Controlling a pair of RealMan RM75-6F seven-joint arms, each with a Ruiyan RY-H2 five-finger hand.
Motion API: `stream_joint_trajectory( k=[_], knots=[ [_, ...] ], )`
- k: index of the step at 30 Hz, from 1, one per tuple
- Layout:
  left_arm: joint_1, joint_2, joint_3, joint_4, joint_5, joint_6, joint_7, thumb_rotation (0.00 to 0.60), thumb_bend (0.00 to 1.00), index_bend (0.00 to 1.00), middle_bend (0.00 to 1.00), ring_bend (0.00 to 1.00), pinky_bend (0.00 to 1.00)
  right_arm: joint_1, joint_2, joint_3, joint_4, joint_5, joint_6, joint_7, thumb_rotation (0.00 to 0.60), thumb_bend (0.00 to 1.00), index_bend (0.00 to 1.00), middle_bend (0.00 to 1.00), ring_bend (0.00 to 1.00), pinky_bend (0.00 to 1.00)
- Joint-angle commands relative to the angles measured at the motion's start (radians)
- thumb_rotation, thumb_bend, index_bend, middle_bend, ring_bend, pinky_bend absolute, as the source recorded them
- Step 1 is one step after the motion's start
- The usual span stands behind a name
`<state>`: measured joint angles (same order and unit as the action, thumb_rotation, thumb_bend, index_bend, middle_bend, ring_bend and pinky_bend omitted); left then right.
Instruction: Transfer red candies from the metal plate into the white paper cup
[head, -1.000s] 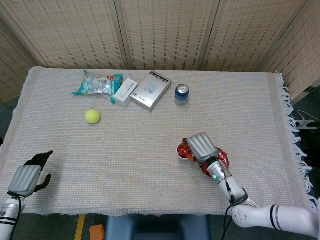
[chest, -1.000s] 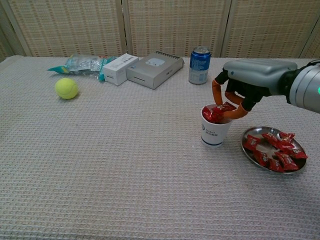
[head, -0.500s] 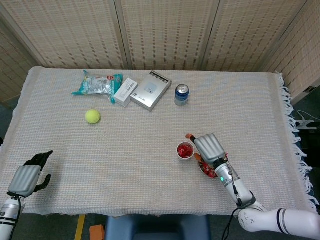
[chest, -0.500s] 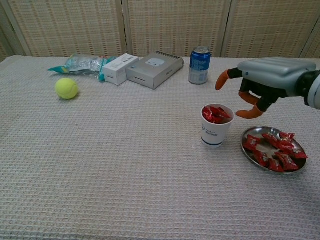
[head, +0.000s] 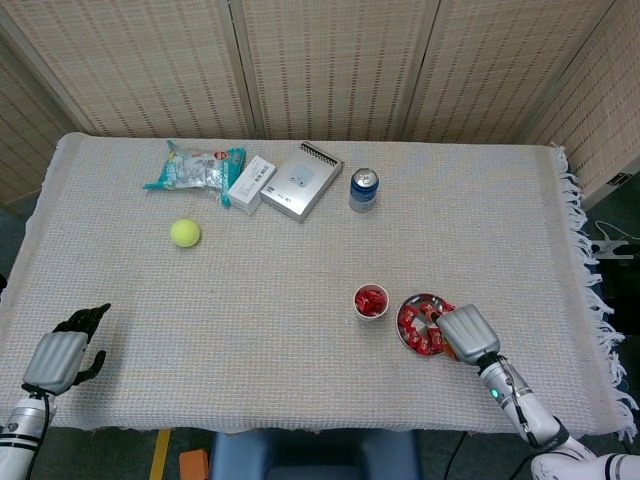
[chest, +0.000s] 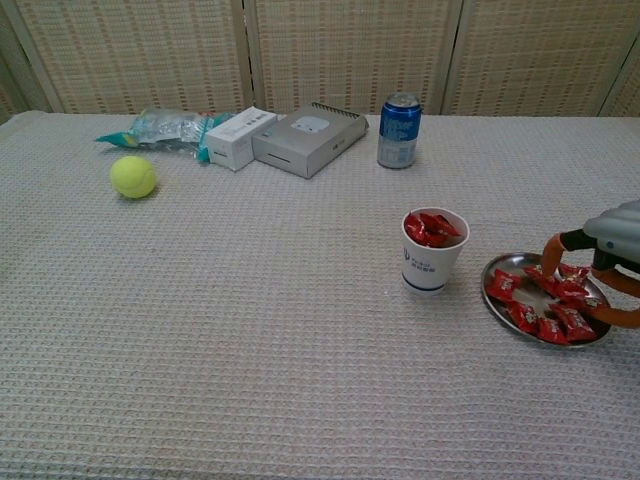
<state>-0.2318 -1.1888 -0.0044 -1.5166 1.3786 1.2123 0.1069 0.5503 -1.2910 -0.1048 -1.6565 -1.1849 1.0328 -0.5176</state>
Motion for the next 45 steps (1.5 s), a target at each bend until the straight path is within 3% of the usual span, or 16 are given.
stream_joint_trajectory(
  k=[1,18,34,41,45],
  knots=[
    [0.0,0.001,0.0,0.0,0.001,-0.001,-0.003,0.6,0.47,0.0,0.1,0.1,0.26,-0.008,-0.011,-0.007,0.021,-0.011,-0.018,0.015,0.6,0.24,0.33,0.84,0.89,1.0],
    [0.001,0.004,0.0,0.001,0.004,0.002,-0.012,0.6,0.47,0.0,0.1,0.1,0.26,-0.014,-0.073,0.025,0.09,0.001,-0.051,-0.031,0.6,0.24,0.37,0.84,0.89,1.0],
    [0.001,0.006,0.001,0.002,0.008,0.003,-0.018,0.6,0.47,0.0,0.1,0.1,0.26,-0.01,-0.1,0.05,0.11,0.046,-0.066,-0.08,0.6,0.24,0.47,0.84,0.89,1.0],
    [0.002,0.008,0.002,0.002,0.011,0.006,-0.023,0.6,0.47,0.0,0.1,0.1,0.26,-0.015,-0.101,0.054,0.107,0.032,-0.052,-0.075,0.6,0.24,0.57,0.84,0.89,1.0],
    [0.002,0.009,0.002,0.002,0.013,0.006,-0.025,0.6,0.47,0.0,0.1,0.1,0.26,-0.022,-0.088,0.06,0.094,0.014,-0.039,-0.05,0.6,0.24,0.58,0.84,0.89,1.0]
  ],
)
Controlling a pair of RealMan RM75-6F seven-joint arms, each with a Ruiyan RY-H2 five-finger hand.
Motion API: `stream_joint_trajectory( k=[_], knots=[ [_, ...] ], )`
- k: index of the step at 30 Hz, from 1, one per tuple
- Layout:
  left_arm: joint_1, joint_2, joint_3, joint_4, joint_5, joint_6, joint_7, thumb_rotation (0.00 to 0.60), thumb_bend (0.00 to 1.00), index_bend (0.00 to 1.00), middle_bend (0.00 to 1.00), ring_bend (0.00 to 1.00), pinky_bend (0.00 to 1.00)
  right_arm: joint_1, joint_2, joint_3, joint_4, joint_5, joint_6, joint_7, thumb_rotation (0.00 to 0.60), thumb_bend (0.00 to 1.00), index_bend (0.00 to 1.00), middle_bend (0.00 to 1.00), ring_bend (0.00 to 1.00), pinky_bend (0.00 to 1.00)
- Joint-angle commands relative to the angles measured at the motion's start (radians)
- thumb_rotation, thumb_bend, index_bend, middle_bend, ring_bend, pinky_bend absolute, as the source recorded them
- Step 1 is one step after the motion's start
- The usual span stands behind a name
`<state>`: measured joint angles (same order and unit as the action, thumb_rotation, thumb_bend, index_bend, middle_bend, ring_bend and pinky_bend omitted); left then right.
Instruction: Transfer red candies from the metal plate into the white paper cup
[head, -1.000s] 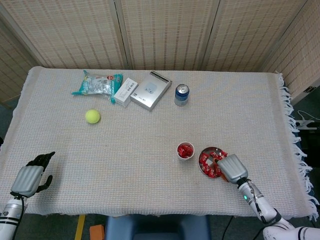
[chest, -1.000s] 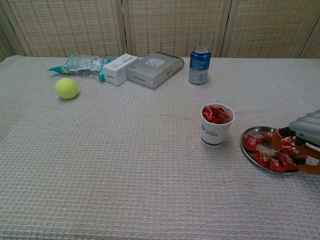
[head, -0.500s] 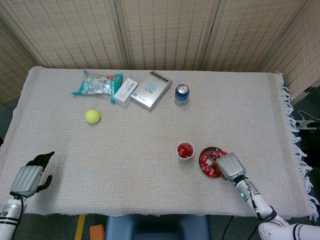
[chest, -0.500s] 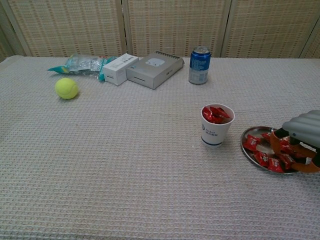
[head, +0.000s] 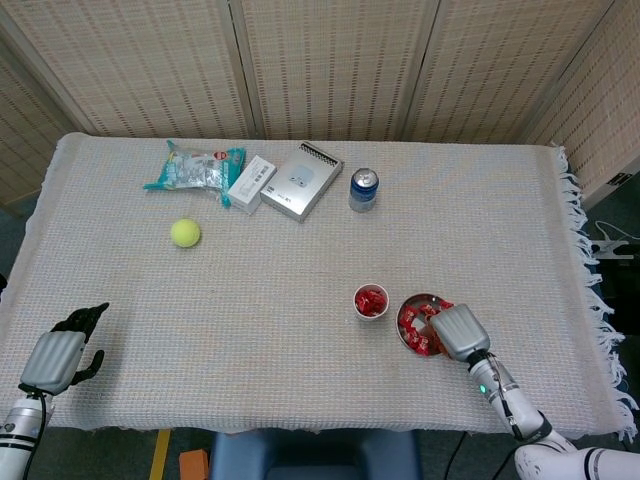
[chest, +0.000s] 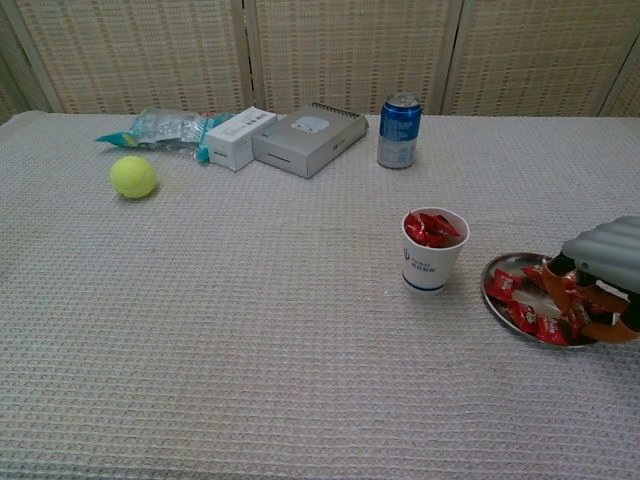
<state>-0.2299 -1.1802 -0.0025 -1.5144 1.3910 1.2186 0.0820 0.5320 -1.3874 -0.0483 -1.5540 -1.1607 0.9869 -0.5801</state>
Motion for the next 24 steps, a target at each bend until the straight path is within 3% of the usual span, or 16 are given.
stream_joint_trajectory(
  k=[1,12,19,24],
  knots=[
    [-0.001,0.0,0.0,0.0,0.0,-0.001,0.0,0.6,0.47,0.0,0.1,0.1,0.26,-0.005,0.016,0.008,-0.017,-0.019,0.014,0.025,0.6,0.24,0.58,0.84,0.89,1.0],
    [-0.003,-0.006,0.0,0.0,-0.004,-0.005,0.011,0.6,0.47,0.0,0.1,0.1,0.26,0.035,0.104,0.123,-0.213,-0.076,0.052,0.142,0.6,0.24,0.55,0.84,0.89,1.0],
    [-0.003,-0.002,-0.001,0.001,-0.004,-0.006,0.003,0.6,0.47,0.0,0.1,0.1,0.26,0.136,0.028,0.217,-0.225,0.077,-0.012,0.079,0.6,0.24,0.54,0.84,0.89,1.0],
    [-0.002,0.005,-0.002,0.002,-0.002,-0.004,-0.015,0.6,0.47,0.0,0.1,0.1,0.26,0.191,-0.041,0.232,-0.176,0.17,-0.029,0.016,0.6,0.24,0.54,0.84,0.89,1.0]
  ],
)
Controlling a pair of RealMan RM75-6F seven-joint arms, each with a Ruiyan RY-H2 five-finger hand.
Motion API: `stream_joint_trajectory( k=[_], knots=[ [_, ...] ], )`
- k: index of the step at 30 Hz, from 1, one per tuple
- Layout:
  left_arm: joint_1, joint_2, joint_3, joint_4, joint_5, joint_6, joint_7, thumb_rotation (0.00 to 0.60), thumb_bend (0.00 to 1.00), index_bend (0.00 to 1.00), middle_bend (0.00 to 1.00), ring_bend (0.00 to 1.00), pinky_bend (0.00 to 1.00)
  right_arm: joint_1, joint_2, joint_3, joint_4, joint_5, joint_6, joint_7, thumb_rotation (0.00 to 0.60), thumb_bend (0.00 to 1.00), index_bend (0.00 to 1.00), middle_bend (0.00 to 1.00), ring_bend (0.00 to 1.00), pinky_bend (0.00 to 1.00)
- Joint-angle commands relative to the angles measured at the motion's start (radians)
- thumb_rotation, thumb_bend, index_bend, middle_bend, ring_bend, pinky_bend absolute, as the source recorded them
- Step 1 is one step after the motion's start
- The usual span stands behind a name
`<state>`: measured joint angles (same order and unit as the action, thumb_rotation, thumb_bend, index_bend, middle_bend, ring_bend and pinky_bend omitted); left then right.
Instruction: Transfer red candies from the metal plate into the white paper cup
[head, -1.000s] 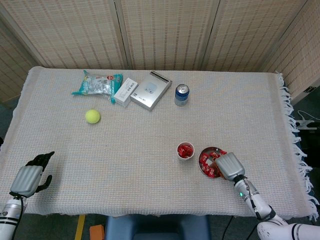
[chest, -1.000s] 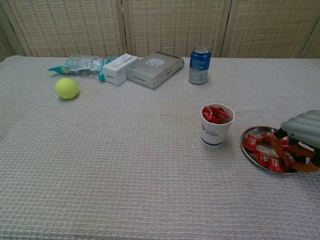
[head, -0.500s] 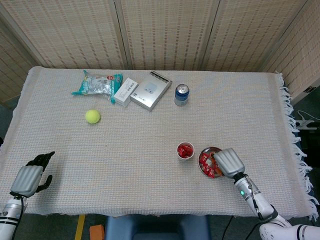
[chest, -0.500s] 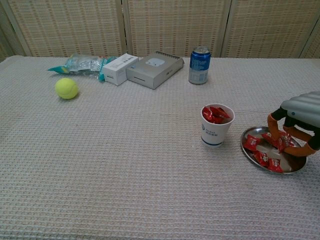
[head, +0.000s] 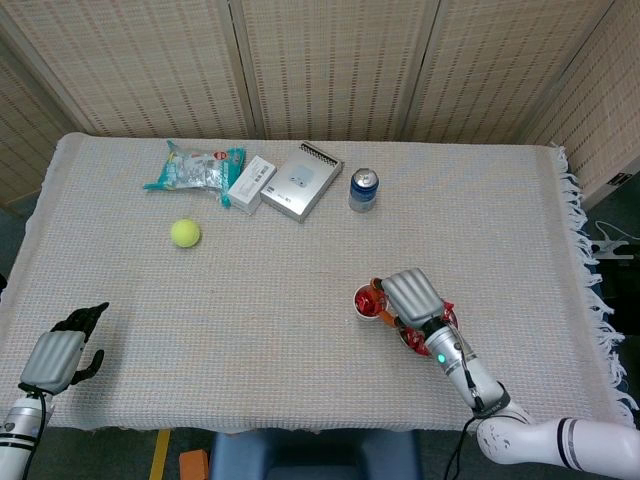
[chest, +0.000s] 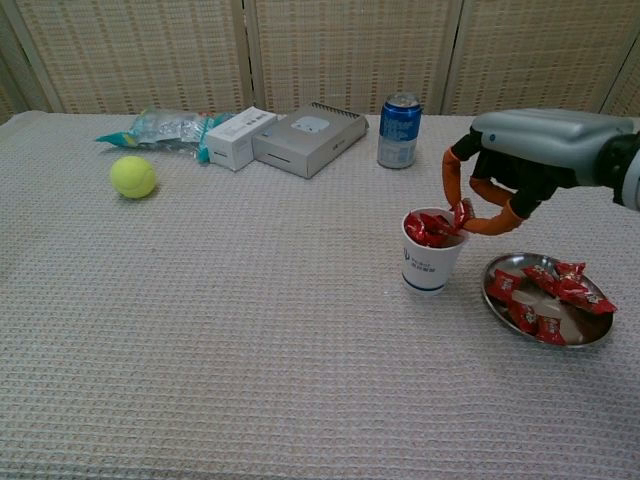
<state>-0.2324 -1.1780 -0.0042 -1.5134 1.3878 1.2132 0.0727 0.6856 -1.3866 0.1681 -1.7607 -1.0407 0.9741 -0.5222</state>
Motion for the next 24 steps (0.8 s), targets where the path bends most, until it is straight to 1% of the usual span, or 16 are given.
stream_joint_trajectory(
  k=[1,6,9,13,18,21,24],
  knots=[
    [0.001,0.004,-0.001,0.001,0.002,0.003,-0.01,0.6,0.47,0.0,0.1,0.1,0.26,0.046,-0.055,0.015,0.042,0.065,-0.015,-0.056,0.6,0.24,0.54,0.84,0.89,1.0],
    [0.002,0.008,-0.001,0.002,0.005,0.005,-0.02,0.6,0.47,0.0,0.1,0.1,0.26,0.062,-0.077,0.011,0.06,0.094,-0.007,-0.084,0.6,0.24,0.51,0.84,0.89,1.0],
    [0.003,0.009,-0.001,0.002,0.007,0.006,-0.022,0.6,0.47,0.0,0.1,0.1,0.26,0.069,-0.078,0.005,0.068,0.112,0.004,-0.107,0.6,0.24,0.44,0.84,0.89,1.0],
    [0.001,0.006,0.0,0.001,0.006,0.003,-0.016,0.6,0.47,0.0,0.11,0.1,0.26,0.07,-0.065,-0.005,0.049,0.117,0.027,-0.121,0.6,0.24,0.33,0.84,0.89,1.0],
    [0.001,0.005,-0.001,0.001,0.005,0.004,-0.013,0.6,0.47,0.0,0.11,0.1,0.26,0.066,-0.043,-0.023,0.029,0.118,0.049,-0.139,0.6,0.24,0.29,0.84,0.89,1.0],
    [0.002,0.007,-0.001,0.0,0.006,0.007,-0.014,0.6,0.47,0.0,0.11,0.1,0.26,0.056,-0.023,-0.035,0.013,0.101,0.068,-0.135,0.6,0.24,0.26,0.84,0.89,1.0],
    [0.005,0.01,-0.001,-0.002,0.008,0.013,-0.019,0.6,0.47,0.0,0.11,0.1,0.26,0.021,0.005,-0.063,0.002,0.026,0.136,-0.133,0.6,0.24,0.22,0.84,0.87,1.0]
  ],
)
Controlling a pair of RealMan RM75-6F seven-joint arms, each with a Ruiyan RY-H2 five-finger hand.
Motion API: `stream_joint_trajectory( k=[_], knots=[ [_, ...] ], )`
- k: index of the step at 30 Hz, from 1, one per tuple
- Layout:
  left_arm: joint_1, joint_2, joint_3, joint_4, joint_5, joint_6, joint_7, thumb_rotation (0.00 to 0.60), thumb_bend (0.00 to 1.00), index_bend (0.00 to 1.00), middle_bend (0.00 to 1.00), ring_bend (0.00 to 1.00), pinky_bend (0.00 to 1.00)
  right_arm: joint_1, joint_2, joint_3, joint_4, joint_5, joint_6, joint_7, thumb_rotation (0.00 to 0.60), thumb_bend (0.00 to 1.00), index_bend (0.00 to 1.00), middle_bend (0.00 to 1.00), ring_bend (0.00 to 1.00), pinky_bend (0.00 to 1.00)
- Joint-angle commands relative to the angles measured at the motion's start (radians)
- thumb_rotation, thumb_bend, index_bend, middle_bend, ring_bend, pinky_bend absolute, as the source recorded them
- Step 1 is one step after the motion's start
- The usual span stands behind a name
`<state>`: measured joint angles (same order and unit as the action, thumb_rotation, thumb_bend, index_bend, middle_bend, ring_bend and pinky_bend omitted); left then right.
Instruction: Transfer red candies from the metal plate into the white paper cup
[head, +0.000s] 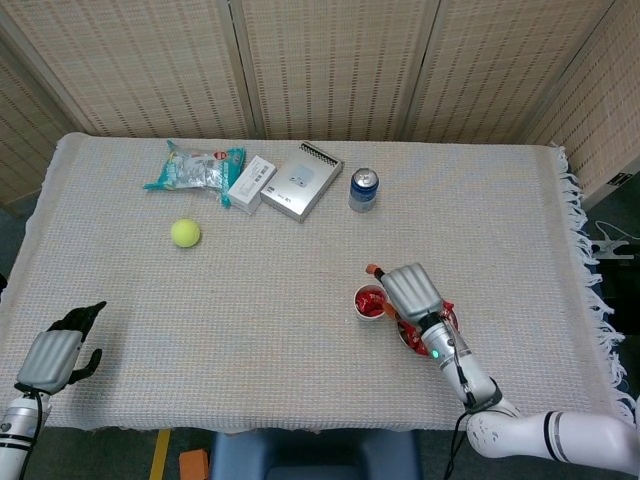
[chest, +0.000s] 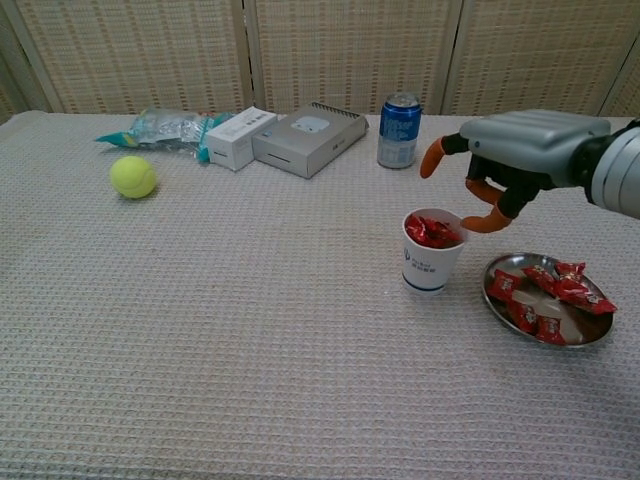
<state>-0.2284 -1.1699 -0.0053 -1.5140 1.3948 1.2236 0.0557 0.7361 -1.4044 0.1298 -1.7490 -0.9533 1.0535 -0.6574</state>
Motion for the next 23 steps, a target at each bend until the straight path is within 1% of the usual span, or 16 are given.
stream_joint_trajectory(
  k=[1,2,4,6,8,9,10,11,12,13,15,16,18,21,23],
  knots=[
    [0.003,0.003,0.0,-0.002,0.003,0.007,-0.004,0.6,0.47,0.0,0.11,0.1,0.26,-0.059,0.032,-0.049,-0.007,-0.12,0.11,0.005,0.6,0.24,0.2,0.84,0.85,1.0],
    [0.004,0.004,-0.001,-0.002,0.005,0.011,-0.005,0.6,0.47,0.0,0.11,0.1,0.26,-0.088,0.038,-0.072,-0.003,-0.168,0.155,0.011,0.6,0.24,0.19,0.83,0.82,1.0],
    [0.007,0.003,-0.002,-0.001,0.01,0.021,-0.005,0.6,0.47,0.0,0.11,0.1,0.27,-0.166,0.05,-0.136,0.02,-0.282,0.267,0.043,0.6,0.24,0.17,0.7,0.7,0.99],
    [0.01,-0.001,-0.002,0.003,0.013,0.029,-0.002,0.6,0.47,0.0,0.08,0.1,0.27,-0.252,0.053,-0.193,0.072,-0.379,0.384,0.096,0.6,0.23,0.14,0.56,0.58,0.92],
    [0.012,-0.003,-0.001,0.002,0.016,0.035,-0.001,0.6,0.47,0.0,0.05,0.1,0.27,-0.325,0.049,-0.226,0.126,-0.426,0.473,0.14,0.6,0.23,0.11,0.44,0.46,0.79],
    [0.014,-0.004,-0.001,0.0,0.018,0.039,0.0,0.6,0.47,0.0,0.05,0.1,0.28,-0.36,0.049,-0.241,0.147,-0.428,0.502,0.153,0.6,0.23,0.08,0.39,0.4,0.72],
    [0.017,-0.004,-0.001,-0.003,0.021,0.047,0.004,0.6,0.47,0.0,0.05,0.1,0.28,-0.403,0.053,-0.258,0.161,-0.415,0.528,0.159,0.6,0.23,0.05,0.32,0.33,0.63],
    [0.02,-0.005,0.0,-0.005,0.024,0.053,0.009,0.6,0.47,0.0,0.05,0.1,0.28,-0.433,0.056,-0.266,0.166,-0.402,0.544,0.158,0.6,0.23,0.03,0.27,0.28,0.57],
    [0.023,-0.004,0.002,-0.007,0.028,0.06,0.012,0.6,0.47,0.0,0.05,0.1,0.28,-0.458,0.059,-0.271,0.169,-0.392,0.56,0.159,0.6,0.23,0.0,0.19,0.2,0.47],
    [0.026,-0.003,0.004,-0.011,0.034,0.069,0.015,0.6,0.47,0.0,0.05,0.1,0.28,-0.489,0.06,-0.274,0.178,-0.388,0.585,0.163,0.6,0.23,0.0,0.15,0.16,0.41],
    [0.033,0.0,0.005,-0.014,0.045,0.085,0.015,0.6,0.47,0.0,0.05,0.1,0.28,-0.53,0.059,-0.271,0.182,-0.387,0.624,0.151,0.6,0.23,0.0,0.13,0.12,0.35],
    [0.035,0.002,0.006,-0.014,0.051,0.093,0.012,0.6,0.47,0.0,0.05,0.1,0.28,-0.538,0.066,-0.274,0.18,-0.407,0.639,0.137,0.6,0.22,0.0,0.12,0.11,0.32],
    [0.039,0.006,0.006,-0.014,0.064,0.108,-0.002,0.6,0.47,0.0,0.04,0.09,0.28,-0.558,0.065,-0.263,0.183,-0.446,0.682,0.139,0.6,0.22,0.0,0.11,0.09,0.27],
    [0.045,0.01,0.008,-0.011,0.078,0.122,-0.023,0.6,0.47,0.0,0.03,0.07,0.28,-0.571,0.069,-0.252,0.181,-0.457,0.677,0.153,0.6,0.22,0.0,0.1,0.07,0.2],
    [0.047,0.012,0.01,-0.011,0.083,0.126,-0.029,0.6,0.47,0.0,0.03,0.07,0.28,-0.572,0.077,-0.242,0.179,-0.454,0.652,0.166,0.6,0.22,0.0,0.08,0.06,0.18]
  ],
)
